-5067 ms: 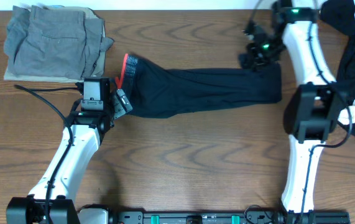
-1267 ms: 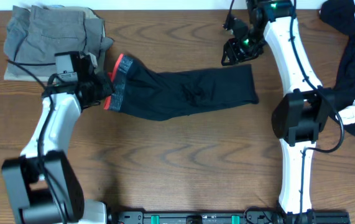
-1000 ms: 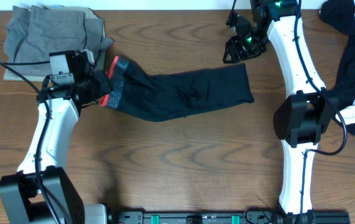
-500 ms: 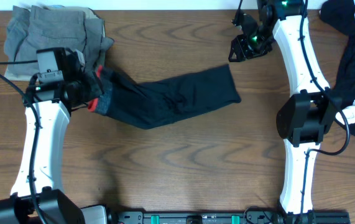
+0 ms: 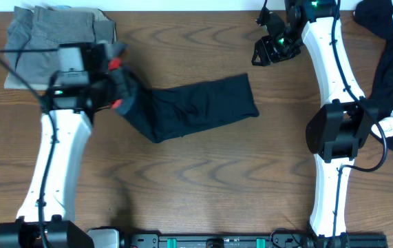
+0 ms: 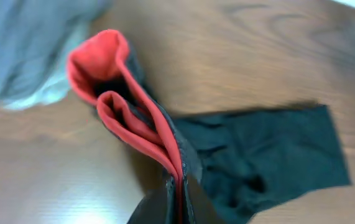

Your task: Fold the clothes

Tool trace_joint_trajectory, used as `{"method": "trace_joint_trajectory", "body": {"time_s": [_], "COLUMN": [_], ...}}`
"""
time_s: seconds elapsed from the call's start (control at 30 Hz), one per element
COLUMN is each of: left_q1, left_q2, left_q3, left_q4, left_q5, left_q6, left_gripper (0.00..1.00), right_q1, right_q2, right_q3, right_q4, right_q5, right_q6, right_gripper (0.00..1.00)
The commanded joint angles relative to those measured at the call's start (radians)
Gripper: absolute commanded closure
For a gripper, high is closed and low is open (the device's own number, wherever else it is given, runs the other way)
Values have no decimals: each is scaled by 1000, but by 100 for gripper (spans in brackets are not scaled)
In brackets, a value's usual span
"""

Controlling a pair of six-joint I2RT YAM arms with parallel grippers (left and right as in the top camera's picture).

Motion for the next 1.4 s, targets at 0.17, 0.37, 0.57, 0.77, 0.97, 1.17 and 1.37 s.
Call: {"method": "trace_joint_trajectory", "body": {"time_s": [0.17, 0.37, 0.57, 0.77, 0.97, 1.17, 1.37], "left_q1": [-222, -332, -399, -443, -461, -475, -536], "left_q2": [38, 150, 272, 321, 317, 317, 317], "left_q3": [23, 23, 23, 23, 40, 44, 45], "left_q4": [146, 272, 393, 497, 541, 553, 607], "left_q5": [13, 13, 14, 14, 14, 23, 44], "left_q6": [-51, -97, -166, -209, -216, -264, -264], "left_gripper": [94, 94, 94, 94, 94, 94, 94], "right_q1": [-24, -71, -118, -145, -146, -145, -145], "right_q2": [-38, -38, -38, -38, -38, -38, -38], "right_q3": [-6, -6, -6, -6, -6, -6, -6], "right_q4": [13, 49, 63, 63, 64, 68, 75], "right_q5": [0, -33, -70, -69, -69, -68, -68], "right_q6": [-2, 32, 32, 32, 32, 32, 32], "right_gripper": [48, 48, 48, 48, 48, 48, 48]}}
